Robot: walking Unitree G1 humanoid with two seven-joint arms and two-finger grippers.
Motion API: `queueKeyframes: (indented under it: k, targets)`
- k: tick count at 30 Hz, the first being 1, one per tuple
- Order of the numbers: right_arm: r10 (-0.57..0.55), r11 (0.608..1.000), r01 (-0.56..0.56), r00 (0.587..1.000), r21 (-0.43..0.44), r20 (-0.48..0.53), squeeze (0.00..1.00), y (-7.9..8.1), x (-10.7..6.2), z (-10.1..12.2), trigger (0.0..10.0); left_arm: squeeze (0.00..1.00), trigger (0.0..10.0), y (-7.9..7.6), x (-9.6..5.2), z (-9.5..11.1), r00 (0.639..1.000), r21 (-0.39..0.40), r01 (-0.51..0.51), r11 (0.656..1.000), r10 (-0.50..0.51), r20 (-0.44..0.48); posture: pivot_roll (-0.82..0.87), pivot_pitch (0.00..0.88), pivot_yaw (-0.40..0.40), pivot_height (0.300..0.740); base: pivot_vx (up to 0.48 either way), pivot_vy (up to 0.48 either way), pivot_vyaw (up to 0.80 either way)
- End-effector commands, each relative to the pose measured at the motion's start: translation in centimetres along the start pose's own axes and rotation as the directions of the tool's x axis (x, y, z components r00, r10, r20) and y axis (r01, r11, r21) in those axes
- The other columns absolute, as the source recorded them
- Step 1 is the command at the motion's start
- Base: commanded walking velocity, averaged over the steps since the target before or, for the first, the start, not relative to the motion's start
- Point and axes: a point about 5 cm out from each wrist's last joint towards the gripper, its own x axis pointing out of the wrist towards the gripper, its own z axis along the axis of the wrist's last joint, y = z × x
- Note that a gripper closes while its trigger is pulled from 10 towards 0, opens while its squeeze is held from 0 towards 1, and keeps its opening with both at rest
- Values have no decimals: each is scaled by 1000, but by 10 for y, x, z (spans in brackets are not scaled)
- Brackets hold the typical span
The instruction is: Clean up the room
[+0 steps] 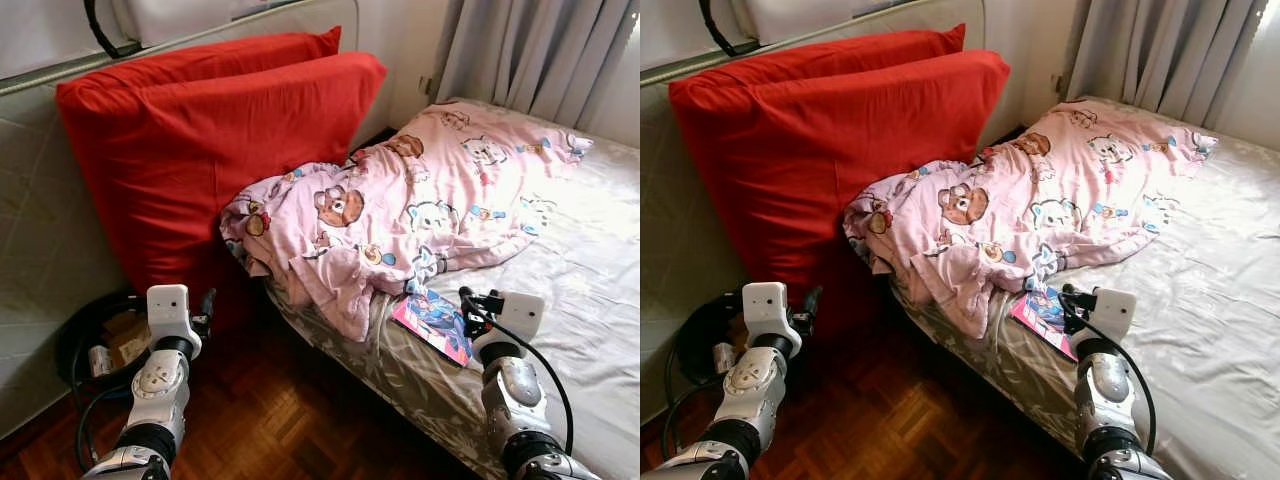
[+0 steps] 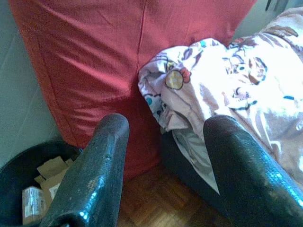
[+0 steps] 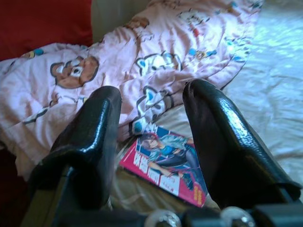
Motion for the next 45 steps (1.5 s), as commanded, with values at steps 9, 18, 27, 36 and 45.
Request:
queueKeyframes:
  k: [9, 18, 27, 36, 45]
  targets:
    - [-19, 1000, 19, 1000, -6, 4, 0, -9, -3, 0, 10000, 0, 10000, 0, -6, -10, 999, -23, 14, 1000, -15, -35, -41, 0, 9, 740, 0, 0, 0]
    - [24, 999, -24, 1000, -22, 11, 0, 2, 3, 5, 10000, 0, 10000, -1, -4, -5, 1000, -37, 22, 999, -22, -8, -57, 0, 8, 740, 0, 0, 0]
    - [81, 993, -75, 994, -89, 72, 0, 1, -5, 9, 10000, 0, 10000, 5, -19, -11, 999, -15, 24, 1000, -23, 27, -65, 25, -2, 740, 0, 0, 0]
    - [81, 991, -66, 987, -113, 137, 0, -2, -15, 15, 10000, 0, 10000, 10, -30, -3, 994, 23, 49, 999, -51, 98, -29, 0, -18, 740, 0, 0, 0]
    - [127, 984, -106, 981, -142, 148, 0, 2, -34, 15, 10000, 0, 10000, 1, -49, -17, 993, 26, 99, 995, -100, 60, -46, 0, -36, 740, 0, 0, 0]
